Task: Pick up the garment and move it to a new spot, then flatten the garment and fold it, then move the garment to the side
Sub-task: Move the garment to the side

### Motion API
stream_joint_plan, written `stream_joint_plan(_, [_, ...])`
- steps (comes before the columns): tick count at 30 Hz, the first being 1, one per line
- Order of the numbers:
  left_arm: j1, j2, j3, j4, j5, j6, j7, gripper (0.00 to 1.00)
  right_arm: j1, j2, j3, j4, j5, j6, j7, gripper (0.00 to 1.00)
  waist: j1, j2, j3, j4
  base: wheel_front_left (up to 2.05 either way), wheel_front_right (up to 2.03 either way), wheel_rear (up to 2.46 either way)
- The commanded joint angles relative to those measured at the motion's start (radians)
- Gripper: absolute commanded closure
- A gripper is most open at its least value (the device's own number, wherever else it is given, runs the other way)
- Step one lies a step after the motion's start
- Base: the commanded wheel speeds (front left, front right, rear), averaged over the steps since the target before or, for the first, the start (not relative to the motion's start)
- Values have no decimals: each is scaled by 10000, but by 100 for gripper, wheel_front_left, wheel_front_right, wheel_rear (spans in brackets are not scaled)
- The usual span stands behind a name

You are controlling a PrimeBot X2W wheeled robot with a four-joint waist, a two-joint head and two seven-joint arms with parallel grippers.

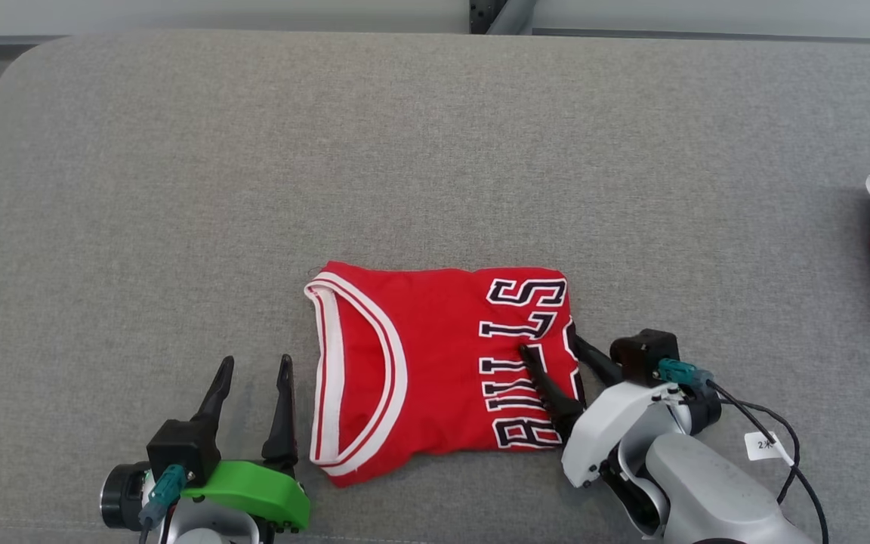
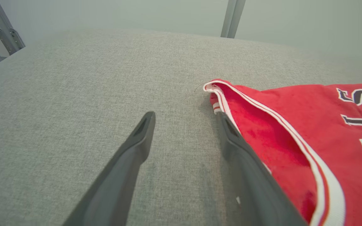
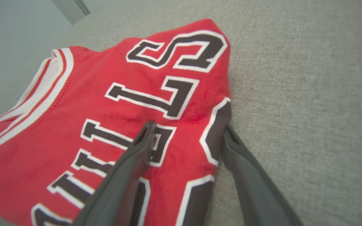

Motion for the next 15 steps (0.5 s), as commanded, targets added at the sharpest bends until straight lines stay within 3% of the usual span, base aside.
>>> stream_joint_plan(1, [-123, 26, 15, -19, 78, 39, 2, 0, -101, -89, 135, 191, 198, -2, 24, 33, 0, 0, 156, 201, 0, 0, 0])
stream_joint_plan(2, [-104, 26, 25, -15, 85, 43, 2, 0, -119, -115, 230, 264, 309, -2, 26, 76, 0, 0, 141, 207, 0, 0, 0])
stream_joint_plan(3, [-88, 26, 46, -11, 90, 44, 2, 0, -161, -153, 250, 289, 425, -2, 27, 100, 0, 0, 121, 205, 0, 0, 0])
stream_joint_plan(9, [69, 26, 202, 54, 124, -32, 2, 0, -193, -443, -343, 99, 462, -10, 12, 100, 0, 0, -148, -57, 0, 0, 0])
stream_joint_plan(15, [279, 27, 374, 110, 215, -172, 2, 0, 278, -356, -1195, -157, 149, -10, 9, 100, 0, 0, -675, -784, 0, 0, 0])
